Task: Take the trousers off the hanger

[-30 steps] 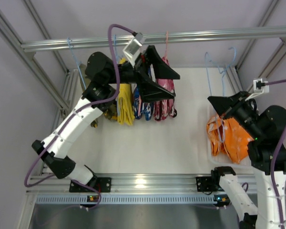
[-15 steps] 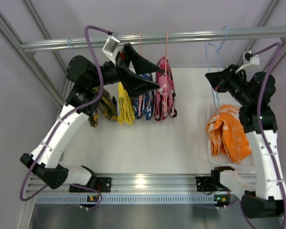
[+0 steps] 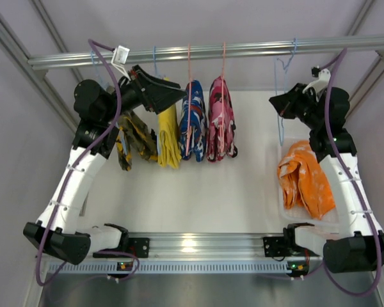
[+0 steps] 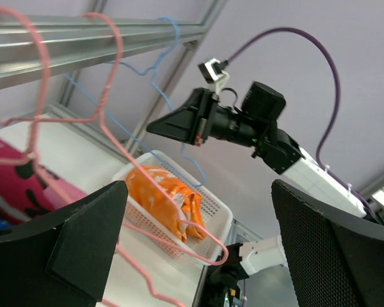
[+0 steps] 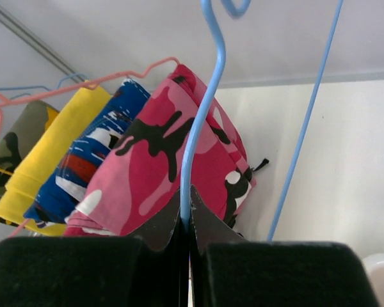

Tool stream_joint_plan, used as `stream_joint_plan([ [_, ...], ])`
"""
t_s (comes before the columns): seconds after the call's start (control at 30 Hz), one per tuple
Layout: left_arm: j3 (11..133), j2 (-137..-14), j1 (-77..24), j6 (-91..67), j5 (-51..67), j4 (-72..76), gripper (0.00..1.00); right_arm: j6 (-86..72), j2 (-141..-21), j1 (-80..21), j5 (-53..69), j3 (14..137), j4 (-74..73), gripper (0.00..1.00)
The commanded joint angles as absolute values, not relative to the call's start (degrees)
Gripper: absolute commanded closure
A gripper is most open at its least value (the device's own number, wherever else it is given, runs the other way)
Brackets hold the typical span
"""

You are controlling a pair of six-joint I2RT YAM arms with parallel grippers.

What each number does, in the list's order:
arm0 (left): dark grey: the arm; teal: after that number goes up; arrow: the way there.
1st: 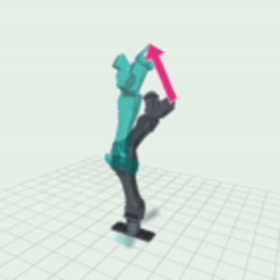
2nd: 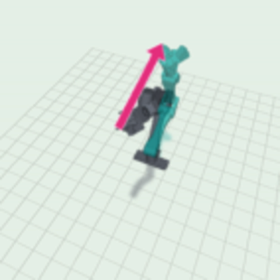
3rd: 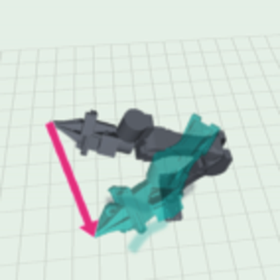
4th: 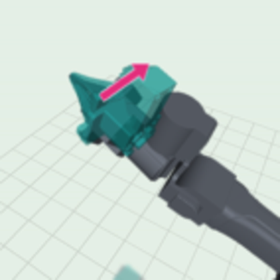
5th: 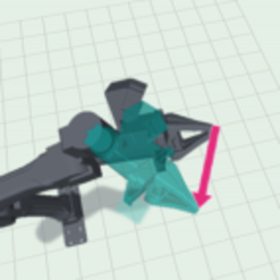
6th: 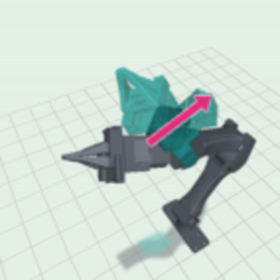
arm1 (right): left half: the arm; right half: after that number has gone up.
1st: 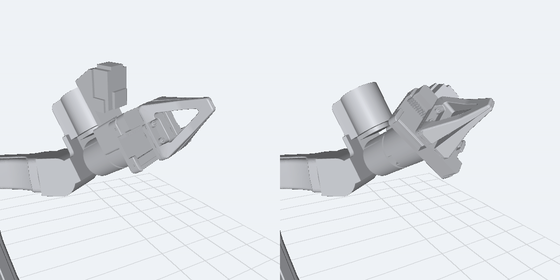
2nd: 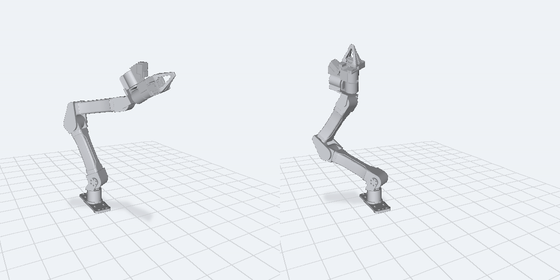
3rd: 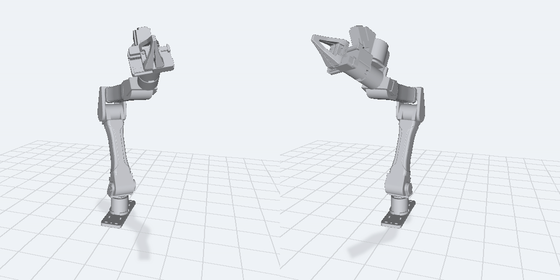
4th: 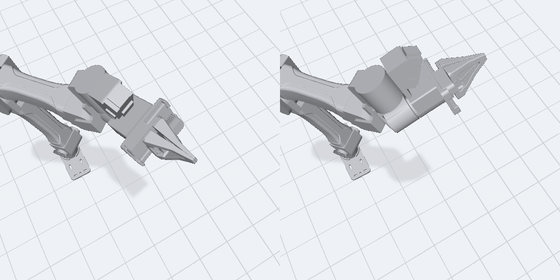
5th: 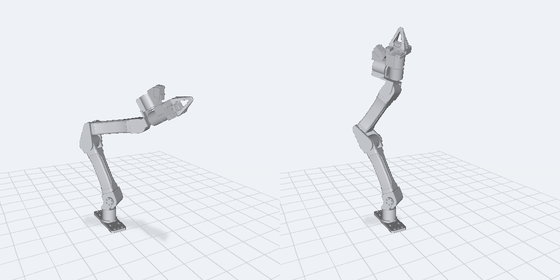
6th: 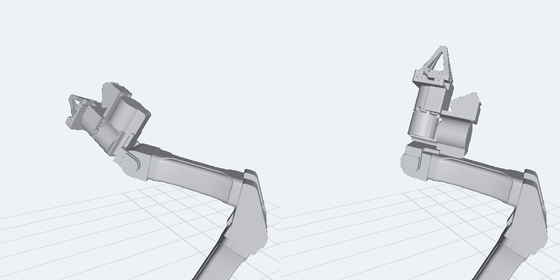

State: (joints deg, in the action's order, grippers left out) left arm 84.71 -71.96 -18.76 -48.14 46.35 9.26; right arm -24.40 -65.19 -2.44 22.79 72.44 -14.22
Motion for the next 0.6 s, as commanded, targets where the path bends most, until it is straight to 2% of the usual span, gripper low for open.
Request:
stream_joint_plan([
  [0.0,84.02,-68.56,-16.44,-46.43,42.72,2.42,0.01,-21.98,-62.06,-1.85,24.34,69.36,-9.58,1.0],
  [0.1,85.16,-67.33,-16.0,-39.32,43.15,-3.59,0.01,-21.1,-58.72,-1.85,25.4,67.25,-10.37,0.97],
  [0.17,85.6,-66.45,-16.0,-34.4,42.81,-7.81,0.01,-20.13,-55.31,-1.93,25.92,65.84,-10.81,0.85],
  [0.23,86.04,-64.61,-16.0,-31.13,41.32,-10.97,0.01,-18.9,-53.01,-1.93,26.19,64.17,-11.07,0.81],
  [0.27,86.13,-63.12,-16.08,-27.89,39.92,-12.29,0.01,-18.9,-50.91,-1.85,26.19,63.73,-11.34,0.71],
  [0.3,86.05,-62.24,-16.08,-26.9,37.64,-13.44,0.01,-18.64,-49.93,-1.85,26.1,63.29,-11.77,0.66],
  [0.33,86.22,-61.36,-16.08,-26.63,31.18,-14.67,0.01,-17.85,-49.23,-1.85,26.1,63.28,-12.47,0.6],
  [0.37,86.74,-60.22,-16.0,-24.46,28.33,-17.81,0.01,-17.58,-47.91,-1.85,26.02,63.19,-13.87,0.41],
  [0.43,88.06,-58.98,-16.0,-20.67,23.15,-20.03,0.01,-16.18,-46.68,-1.85,25.4,63.54,-15.9,0.23],
  [0.47,88.41,-57.76,-16.0,-17.78,21.11,-21.95,0.01,-15.65,-45.19,-1.93,24.79,63.81,-17.91,0.07],
  [0.5,88.94,-57.22,-16.0,-15.93,19.61,-23.1,0.01,-15.12,-44.39,-1.93,24.7,63.98,-18.8,0.02],
  [0.57,89.47,-55.38,-16.0,-12.76,13.84,-25.91,0.01,-13.1,-41.49,-1.93,24.26,64.25,-20.21,0.01],
])
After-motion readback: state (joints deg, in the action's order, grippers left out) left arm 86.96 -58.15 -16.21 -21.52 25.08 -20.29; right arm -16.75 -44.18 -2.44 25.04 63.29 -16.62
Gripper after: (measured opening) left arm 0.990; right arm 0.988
